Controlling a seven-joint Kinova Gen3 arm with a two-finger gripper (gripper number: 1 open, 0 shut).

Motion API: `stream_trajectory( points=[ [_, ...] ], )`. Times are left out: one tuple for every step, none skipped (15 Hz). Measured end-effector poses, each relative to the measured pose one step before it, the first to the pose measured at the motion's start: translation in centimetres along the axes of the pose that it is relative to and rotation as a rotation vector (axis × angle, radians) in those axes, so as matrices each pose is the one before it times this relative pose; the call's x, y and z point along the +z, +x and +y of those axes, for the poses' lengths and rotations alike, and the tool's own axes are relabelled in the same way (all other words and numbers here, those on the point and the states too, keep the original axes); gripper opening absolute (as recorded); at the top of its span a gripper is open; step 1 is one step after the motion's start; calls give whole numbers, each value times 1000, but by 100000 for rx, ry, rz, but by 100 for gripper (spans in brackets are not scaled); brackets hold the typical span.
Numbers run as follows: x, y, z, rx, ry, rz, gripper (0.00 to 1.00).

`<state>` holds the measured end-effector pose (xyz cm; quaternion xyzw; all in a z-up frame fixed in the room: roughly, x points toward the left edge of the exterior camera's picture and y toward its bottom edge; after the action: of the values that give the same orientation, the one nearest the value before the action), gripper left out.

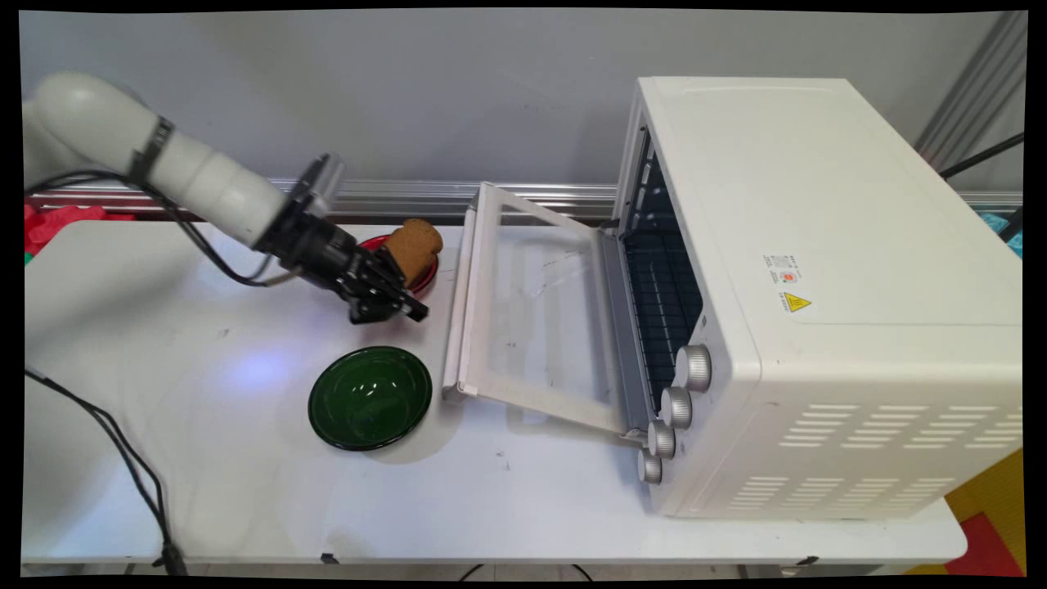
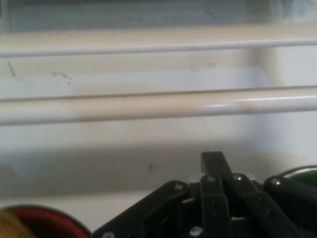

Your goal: Close the oven

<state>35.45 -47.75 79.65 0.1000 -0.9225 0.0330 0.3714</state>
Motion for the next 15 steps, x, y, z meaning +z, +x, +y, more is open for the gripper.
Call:
stream_trajectory(
  points=[
    [1107, -73, -325, 1205, 242, 343, 0],
    [1092, -71, -319, 1049, 146, 292, 0],
    [910, -34, -263, 785, 31, 264, 0],
    [1081, -26, -332, 904, 99, 450, 0],
    [734, -10, -220, 596, -16, 327, 0],
    [667, 56, -215, 499, -95, 447, 0],
    [659, 69, -184, 407, -181, 607, 0],
    [540, 135, -151, 289, -270, 780, 0],
    [375, 176, -123, 82, -195, 891, 0],
    [243, 199, -125, -4, -178, 846, 0],
    [130, 237, -108, -71, -52, 891, 0],
    [-11, 242, -52, -152, -39, 826, 0],
    [-101, 342, -60, -97, -119, 1008, 0],
    [-146, 397, -50, 34, -380, 914, 0],
    [-165, 428, -97, 113, -337, 799, 0]
  ],
)
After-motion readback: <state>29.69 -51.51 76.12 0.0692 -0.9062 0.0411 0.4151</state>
